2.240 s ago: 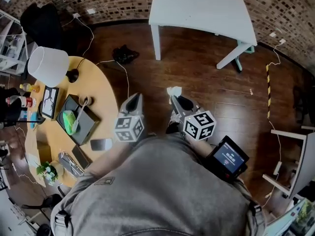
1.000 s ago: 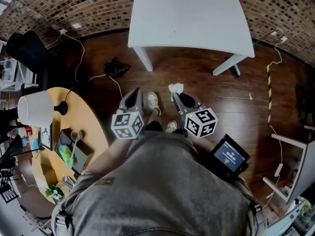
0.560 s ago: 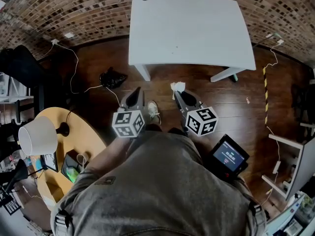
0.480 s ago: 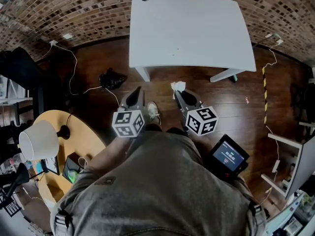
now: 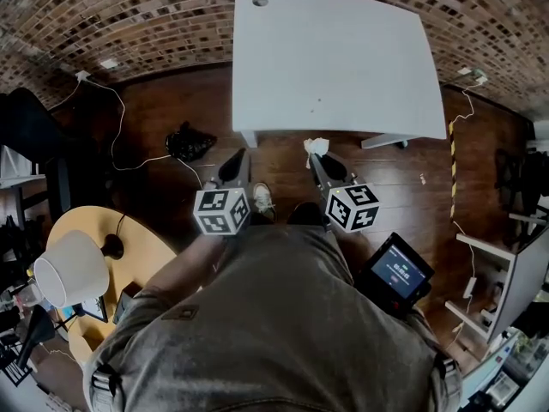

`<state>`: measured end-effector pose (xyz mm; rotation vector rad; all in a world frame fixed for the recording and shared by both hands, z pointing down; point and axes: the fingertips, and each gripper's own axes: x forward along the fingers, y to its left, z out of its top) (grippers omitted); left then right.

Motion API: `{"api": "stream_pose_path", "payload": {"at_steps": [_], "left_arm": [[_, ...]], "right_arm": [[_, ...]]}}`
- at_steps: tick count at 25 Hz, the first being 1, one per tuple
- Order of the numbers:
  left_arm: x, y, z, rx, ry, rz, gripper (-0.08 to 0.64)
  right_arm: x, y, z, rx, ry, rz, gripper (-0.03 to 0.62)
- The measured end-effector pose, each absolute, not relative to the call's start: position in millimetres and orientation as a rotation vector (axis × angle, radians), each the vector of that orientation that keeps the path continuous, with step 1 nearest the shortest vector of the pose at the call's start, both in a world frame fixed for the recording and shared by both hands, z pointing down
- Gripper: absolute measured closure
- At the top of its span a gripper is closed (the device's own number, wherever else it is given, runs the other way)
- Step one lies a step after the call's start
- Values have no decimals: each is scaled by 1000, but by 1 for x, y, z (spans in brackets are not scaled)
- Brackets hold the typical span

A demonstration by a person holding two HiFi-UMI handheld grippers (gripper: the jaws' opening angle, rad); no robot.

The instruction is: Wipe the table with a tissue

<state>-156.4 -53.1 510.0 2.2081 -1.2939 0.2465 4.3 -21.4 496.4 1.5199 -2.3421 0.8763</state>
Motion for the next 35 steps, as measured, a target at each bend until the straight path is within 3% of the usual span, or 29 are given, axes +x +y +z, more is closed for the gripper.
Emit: {"api": "stream_pose_path", "payload": {"at_steps": [35], "left_arm": [[-105, -148, 570, 2057, -1319, 497, 558]], "right_arm": [[81, -139, 623, 1356, -2116, 979, 551]]}}
